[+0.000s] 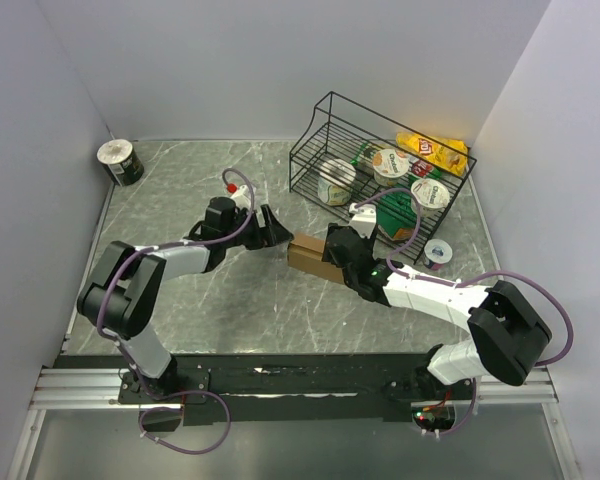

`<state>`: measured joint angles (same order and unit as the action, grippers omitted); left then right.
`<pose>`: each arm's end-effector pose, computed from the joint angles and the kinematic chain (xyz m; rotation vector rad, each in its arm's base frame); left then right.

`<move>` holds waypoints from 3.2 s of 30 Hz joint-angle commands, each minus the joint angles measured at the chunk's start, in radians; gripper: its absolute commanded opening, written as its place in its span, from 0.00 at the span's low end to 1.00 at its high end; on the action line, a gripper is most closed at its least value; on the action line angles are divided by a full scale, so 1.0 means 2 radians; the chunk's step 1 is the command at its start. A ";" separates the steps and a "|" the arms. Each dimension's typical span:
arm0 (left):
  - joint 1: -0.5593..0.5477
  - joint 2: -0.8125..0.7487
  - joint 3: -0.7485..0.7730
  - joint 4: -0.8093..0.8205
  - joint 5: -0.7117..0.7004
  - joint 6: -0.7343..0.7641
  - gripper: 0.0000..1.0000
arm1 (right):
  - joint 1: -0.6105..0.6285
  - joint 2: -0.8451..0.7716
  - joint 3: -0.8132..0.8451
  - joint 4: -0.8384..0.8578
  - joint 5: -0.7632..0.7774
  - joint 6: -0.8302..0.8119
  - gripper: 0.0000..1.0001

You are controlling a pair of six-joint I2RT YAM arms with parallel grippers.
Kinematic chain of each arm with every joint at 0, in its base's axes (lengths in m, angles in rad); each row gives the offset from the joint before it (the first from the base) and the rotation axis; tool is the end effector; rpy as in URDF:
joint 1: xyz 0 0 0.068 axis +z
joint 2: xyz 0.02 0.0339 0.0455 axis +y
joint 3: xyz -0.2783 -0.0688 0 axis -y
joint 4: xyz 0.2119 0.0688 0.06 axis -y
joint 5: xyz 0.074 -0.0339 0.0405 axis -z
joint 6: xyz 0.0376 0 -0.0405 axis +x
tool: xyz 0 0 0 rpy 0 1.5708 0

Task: Fold the paper box

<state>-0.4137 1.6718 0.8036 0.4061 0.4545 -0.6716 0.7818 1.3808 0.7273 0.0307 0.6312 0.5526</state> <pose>0.2930 -0.1467 0.2194 0.0289 2.1777 -1.1162 0.1980 0.1653 0.2447 0.1059 2.0607 0.1240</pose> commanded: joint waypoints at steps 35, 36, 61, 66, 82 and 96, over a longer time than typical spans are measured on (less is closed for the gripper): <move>-0.032 0.060 -0.049 -0.004 -0.036 0.039 0.31 | 0.004 0.017 -0.022 -0.077 -0.036 0.004 0.72; -0.032 0.061 -0.050 0.001 -0.036 0.037 0.30 | 0.003 0.011 -0.019 -0.083 -0.038 0.002 0.72; -0.086 0.044 0.007 -0.097 -0.144 0.097 0.25 | -0.221 -0.231 -0.114 -0.086 -0.353 0.090 0.90; -0.088 0.038 0.005 -0.097 -0.145 0.098 0.24 | -0.241 -0.255 -0.161 -0.021 -0.375 0.136 0.88; -0.092 0.029 -0.007 -0.092 -0.146 0.095 0.24 | -0.273 -0.273 -0.185 0.023 -0.395 0.166 0.82; -0.094 0.028 -0.008 -0.093 -0.151 0.093 0.22 | -0.273 -0.212 -0.213 0.061 -0.408 0.160 0.53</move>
<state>-0.5896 1.6833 0.8452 0.4507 0.1982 -0.5346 0.2398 0.9360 0.3214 0.1452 -0.2001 0.8955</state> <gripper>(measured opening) 0.226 0.580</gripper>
